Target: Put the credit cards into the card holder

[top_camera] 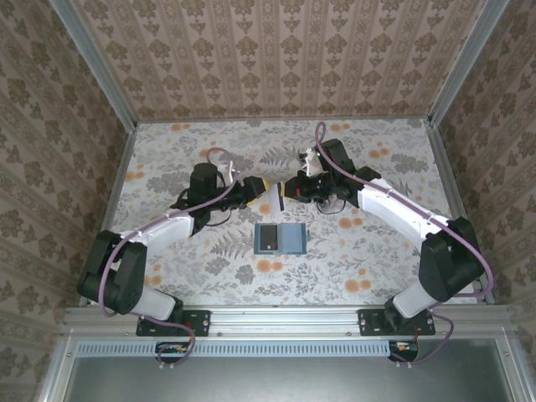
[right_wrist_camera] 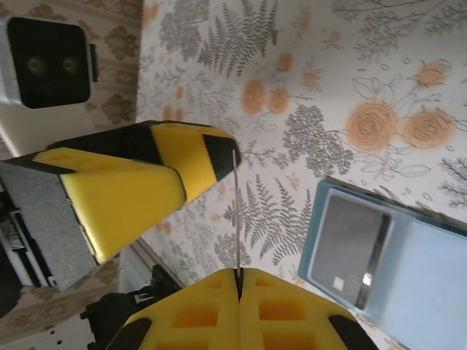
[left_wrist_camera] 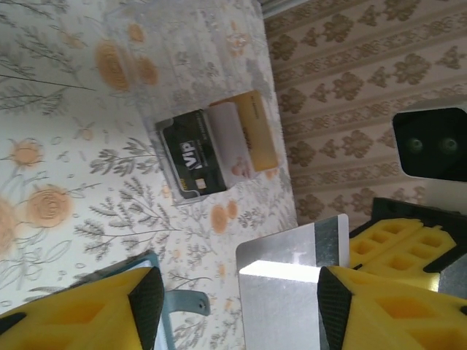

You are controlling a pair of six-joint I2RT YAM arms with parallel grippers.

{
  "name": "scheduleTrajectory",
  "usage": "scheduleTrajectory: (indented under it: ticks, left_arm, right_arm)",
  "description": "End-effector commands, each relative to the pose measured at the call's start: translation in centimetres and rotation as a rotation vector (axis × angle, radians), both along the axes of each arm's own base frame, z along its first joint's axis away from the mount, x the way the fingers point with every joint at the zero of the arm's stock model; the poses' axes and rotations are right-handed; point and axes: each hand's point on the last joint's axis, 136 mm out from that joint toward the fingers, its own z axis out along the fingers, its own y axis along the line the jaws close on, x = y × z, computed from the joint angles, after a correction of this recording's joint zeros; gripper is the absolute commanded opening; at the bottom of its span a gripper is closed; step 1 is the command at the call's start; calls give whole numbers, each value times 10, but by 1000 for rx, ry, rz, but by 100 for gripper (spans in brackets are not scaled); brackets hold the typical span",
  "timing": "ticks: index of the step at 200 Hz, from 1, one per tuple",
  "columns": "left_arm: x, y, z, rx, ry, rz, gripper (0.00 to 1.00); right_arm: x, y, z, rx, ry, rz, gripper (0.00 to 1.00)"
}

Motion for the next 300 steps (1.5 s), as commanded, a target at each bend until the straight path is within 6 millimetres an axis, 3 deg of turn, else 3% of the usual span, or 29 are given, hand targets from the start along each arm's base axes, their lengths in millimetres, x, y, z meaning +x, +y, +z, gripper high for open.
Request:
scheduleTrajectory:
  ticks: [1, 41, 104, 182, 224, 253, 273, 300]
  left_arm:
    - [-7, -9, 10, -87, -10, -68, 59]
    - [-12, -11, 12, -114, -12, -97, 48]
    - [-8, -17, 9, -147, 8, -97, 42]
    - [-9, -15, 7, -156, 17, -81, 2]
    - [-9, -12, 8, -158, 30, -62, 0]
    - [-10, -2, -10, -90, 86, -4, 0]
    - [-19, 9, -41, 41, 163, 23, 0]
    - [-33, 18, -63, 192, 143, 23, 0]
  right_arm:
    - [1, 3, 15, 96, -15, 15, 0]
    - [12, -1, 12, 153, 7, -36, 0]
    - [18, 3, 14, 218, 20, -49, 0]
    - [20, -5, -9, 169, 67, -89, 0]
    - [19, -10, -25, 126, 110, -115, 14]
    - [15, -28, -50, -18, 151, -172, 20]
    - [6, -42, -68, -141, 168, -193, 24]
    - [-11, -42, -86, -230, 196, -171, 21]
